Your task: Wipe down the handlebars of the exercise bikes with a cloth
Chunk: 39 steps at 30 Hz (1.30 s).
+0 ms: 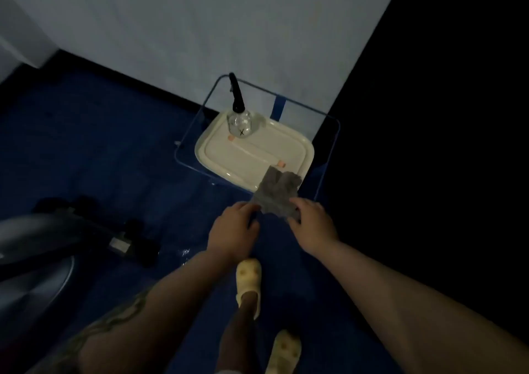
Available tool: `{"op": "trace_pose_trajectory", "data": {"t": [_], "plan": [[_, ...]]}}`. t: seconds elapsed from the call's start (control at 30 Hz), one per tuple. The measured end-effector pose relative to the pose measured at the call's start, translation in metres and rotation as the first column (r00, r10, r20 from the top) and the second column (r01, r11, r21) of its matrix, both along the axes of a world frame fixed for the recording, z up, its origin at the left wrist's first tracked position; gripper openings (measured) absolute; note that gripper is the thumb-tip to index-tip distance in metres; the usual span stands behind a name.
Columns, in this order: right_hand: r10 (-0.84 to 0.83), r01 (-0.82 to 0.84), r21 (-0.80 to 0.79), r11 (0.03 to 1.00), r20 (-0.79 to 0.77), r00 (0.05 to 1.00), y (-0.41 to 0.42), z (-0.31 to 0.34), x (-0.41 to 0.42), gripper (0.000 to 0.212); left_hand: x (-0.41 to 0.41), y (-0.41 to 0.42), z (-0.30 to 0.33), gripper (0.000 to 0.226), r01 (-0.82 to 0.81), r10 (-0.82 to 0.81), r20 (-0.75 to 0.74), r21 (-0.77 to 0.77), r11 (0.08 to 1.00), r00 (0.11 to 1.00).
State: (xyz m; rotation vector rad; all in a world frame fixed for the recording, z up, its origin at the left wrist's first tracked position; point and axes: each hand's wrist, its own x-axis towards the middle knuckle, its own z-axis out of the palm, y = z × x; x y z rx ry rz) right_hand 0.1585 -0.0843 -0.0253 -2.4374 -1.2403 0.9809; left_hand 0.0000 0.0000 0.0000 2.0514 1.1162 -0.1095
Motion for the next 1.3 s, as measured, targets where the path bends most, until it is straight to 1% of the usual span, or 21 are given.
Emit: {"op": "trace_pose_trajectory", "data": {"t": [0.13, 0.23, 0.33, 0.4, 0.53, 0.63, 0.7, 0.83, 0.93, 1.03, 1.17, 1.3], "plan": [[0.104, -0.093, -0.097, 0.991, 0.116, 0.988, 0.026, -0.031, 0.007, 0.049, 0.011, 0.024, -0.031, 0.038, -0.011, 0.009, -0.036, -0.053, 0.999, 0.999], [0.128, -0.105, -0.145, 0.984, 0.164, 0.978, 0.034, -0.051, 0.009, 0.043, 0.018, 0.028, -0.047, 0.04, -0.009, 0.006, -0.044, -0.076, 0.997, 0.999], [0.087, -0.067, -0.1, 0.993, 0.208, 0.974, 0.04, -0.061, 0.012, 0.024, 0.026, 0.032, -0.055, 0.039, -0.031, 0.027, -0.034, -0.096, 0.995, 0.999], [0.094, -0.08, -0.074, 0.994, 0.208, 0.974, 0.042, -0.063, 0.012, 0.014, 0.029, 0.033, -0.057, 0.039, -0.022, 0.019, -0.029, -0.119, 0.993, 0.999], [0.057, -0.054, -0.021, 0.998, 0.17, 0.984, 0.038, -0.056, 0.017, 0.018, 0.025, 0.036, -0.058, 0.041, -0.026, 0.017, -0.067, -0.131, 0.991, 0.998], [0.033, -0.036, 0.011, 0.999, 0.19, 0.981, 0.038, -0.043, 0.021, 0.019, 0.023, 0.037, -0.051, 0.041, -0.043, 0.032, -0.084, -0.13, 0.991, 0.996], [0.025, -0.033, 0.034, 0.999, 0.202, 0.979, 0.04, -0.033, 0.022, 0.017, 0.023, 0.036, -0.043, 0.041, -0.053, 0.044, -0.069, -0.124, 0.991, 0.997], [-0.008, -0.013, 0.091, 0.996, 0.222, 0.975, 0.038, -0.003, 0.022, 0.016, 0.021, 0.031, -0.017, 0.038, -0.121, 0.123, 0.028, -0.078, 0.99, 0.992], [-0.043, 0.004, 0.16, 0.987, 0.242, 0.969, 0.032, 0.026, 0.018, 0.017, 0.013, 0.024, 0.009, 0.036, -0.21, 0.214, 0.092, -0.054, 0.976, 0.972], [-0.087, 0.03, 0.283, 0.959, 0.193, 0.977, 0.022, 0.062, 0.01, 0.018, 0.003, 0.01, 0.038, 0.037, -0.297, 0.298, 0.162, -0.033, 0.954, 0.941], [-0.099, 0.035, 0.461, 0.887, 0.117, 0.988, -0.002, 0.109, -0.011, 0.016, -0.018, -0.019, 0.08, 0.036, -0.379, 0.362, 0.25, 0.022, 0.925, 0.898], [-0.062, 0.036, 0.55, 0.834, 0.028, 0.998, -0.031, 0.138, -0.049, 0.017, -0.059, -0.057, 0.11, 0.035, -0.455, 0.408, 0.315, 0.092, 0.886, 0.857]]}}
